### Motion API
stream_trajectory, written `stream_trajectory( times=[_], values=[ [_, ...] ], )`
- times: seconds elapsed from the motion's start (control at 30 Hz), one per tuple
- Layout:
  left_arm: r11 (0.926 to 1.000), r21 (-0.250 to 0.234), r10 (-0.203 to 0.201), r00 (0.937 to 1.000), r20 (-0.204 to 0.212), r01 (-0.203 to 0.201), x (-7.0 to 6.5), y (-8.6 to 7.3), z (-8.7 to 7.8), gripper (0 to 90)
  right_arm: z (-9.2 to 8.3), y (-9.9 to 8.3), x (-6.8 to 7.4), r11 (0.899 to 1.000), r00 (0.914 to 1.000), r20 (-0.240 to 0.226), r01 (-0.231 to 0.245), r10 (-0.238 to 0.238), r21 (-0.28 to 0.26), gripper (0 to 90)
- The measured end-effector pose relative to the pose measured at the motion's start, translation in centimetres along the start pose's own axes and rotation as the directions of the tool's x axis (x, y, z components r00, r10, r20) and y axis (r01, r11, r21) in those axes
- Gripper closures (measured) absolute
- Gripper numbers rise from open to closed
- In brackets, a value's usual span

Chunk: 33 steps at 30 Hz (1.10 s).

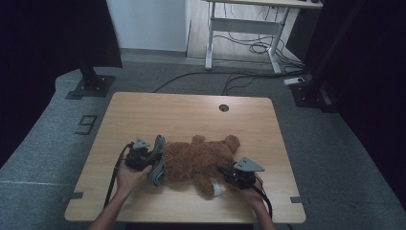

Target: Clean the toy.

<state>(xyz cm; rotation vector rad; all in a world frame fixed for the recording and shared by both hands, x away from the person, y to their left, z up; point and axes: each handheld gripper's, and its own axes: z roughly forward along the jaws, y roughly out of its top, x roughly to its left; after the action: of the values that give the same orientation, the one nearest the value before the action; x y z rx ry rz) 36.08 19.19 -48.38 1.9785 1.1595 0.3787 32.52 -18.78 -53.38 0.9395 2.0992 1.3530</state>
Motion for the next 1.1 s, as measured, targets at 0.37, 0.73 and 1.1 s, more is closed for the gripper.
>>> stream_trajectory(
  times=[0.37,0.73,1.1],
  values=[
    [0.9863,-0.147,0.088,0.9927,0.082,-0.076,-5.1,8.0,-1.6,75.3,0.3,0.1,0.0,1.000,0.9996,0.029,0.004,-0.004,-0.009,54.5],
    [0.9997,-0.024,0.012,0.9831,0.182,-0.008,-5.7,6.2,4.7,75.4,0.5,0.1,0.4,0.998,0.9968,0.057,0.057,-0.056,-0.015,52.7],
    [0.9955,-0.088,0.053,0.9758,0.212,-0.035,-6.5,2.9,3.2,76.5,-2.8,2.8,-1.0,0.993,0.9926,-0.093,-0.085,0.077,-0.087,20.6]
  ],
)
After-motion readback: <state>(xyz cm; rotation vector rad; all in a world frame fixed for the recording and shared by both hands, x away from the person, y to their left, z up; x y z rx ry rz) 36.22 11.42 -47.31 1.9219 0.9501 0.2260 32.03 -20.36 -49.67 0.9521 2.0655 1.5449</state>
